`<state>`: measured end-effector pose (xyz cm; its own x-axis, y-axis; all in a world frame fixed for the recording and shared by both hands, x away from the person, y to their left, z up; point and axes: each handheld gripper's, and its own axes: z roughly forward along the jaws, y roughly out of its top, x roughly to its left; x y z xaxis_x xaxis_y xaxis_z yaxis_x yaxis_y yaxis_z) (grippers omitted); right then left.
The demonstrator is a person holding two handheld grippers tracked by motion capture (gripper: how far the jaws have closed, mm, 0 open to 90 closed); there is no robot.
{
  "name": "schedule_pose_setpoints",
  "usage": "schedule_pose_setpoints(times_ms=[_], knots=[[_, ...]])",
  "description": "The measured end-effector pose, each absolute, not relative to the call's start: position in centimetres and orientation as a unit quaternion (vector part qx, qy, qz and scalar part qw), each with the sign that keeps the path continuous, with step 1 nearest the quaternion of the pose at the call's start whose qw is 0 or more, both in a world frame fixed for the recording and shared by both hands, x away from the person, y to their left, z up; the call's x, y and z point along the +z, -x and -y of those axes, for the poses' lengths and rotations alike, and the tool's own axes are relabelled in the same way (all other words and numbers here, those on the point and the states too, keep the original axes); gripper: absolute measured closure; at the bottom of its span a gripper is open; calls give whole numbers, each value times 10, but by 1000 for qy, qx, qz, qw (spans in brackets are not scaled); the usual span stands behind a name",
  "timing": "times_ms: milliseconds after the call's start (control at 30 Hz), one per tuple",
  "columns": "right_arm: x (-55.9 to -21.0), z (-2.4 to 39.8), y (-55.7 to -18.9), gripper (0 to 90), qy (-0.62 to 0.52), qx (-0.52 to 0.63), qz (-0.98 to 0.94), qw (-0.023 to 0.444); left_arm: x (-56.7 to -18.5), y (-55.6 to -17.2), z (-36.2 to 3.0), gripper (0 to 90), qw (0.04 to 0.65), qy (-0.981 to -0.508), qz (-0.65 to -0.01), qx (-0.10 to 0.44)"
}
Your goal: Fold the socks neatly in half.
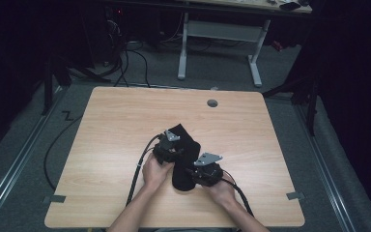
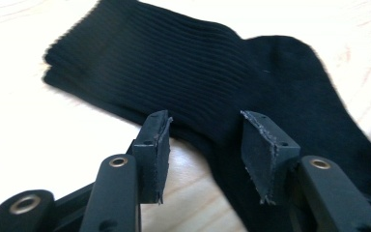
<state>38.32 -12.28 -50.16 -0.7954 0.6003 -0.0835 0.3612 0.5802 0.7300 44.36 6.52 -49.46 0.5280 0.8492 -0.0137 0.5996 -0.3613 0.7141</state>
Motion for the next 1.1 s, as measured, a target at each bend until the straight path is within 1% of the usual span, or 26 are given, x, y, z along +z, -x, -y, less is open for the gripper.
schedule_pose_setpoints(times_ms=[233, 467, 733, 900, 967, 1033, 1100], knots=[[-502, 125, -377, 609, -274, 371, -873, 161, -487, -450, -77, 524, 355, -784, -472, 192], [-503, 124, -373, 609, -270, 371, -874, 162, -493, -464, -97, 443, 365, -752, -518, 183], [-503, 125, -372, 610, -267, 371, -874, 165, -497, -471, -105, 385, 385, -729, -536, 181], [-503, 125, -371, 609, -270, 372, -873, 163, -497, -472, -105, 380, 390, -726, -538, 175], [-503, 125, -371, 609, -271, 372, -873, 162, -493, -477, -101, 364, 374, -744, -531, 159], [-503, 125, -371, 609, -270, 372, -873, 162, -486, -479, -97, 373, 374, -746, -526, 166], [-503, 125, -371, 609, -270, 372, -873, 163, -485, -486, -95, 357, 364, -749, -529, 164]])
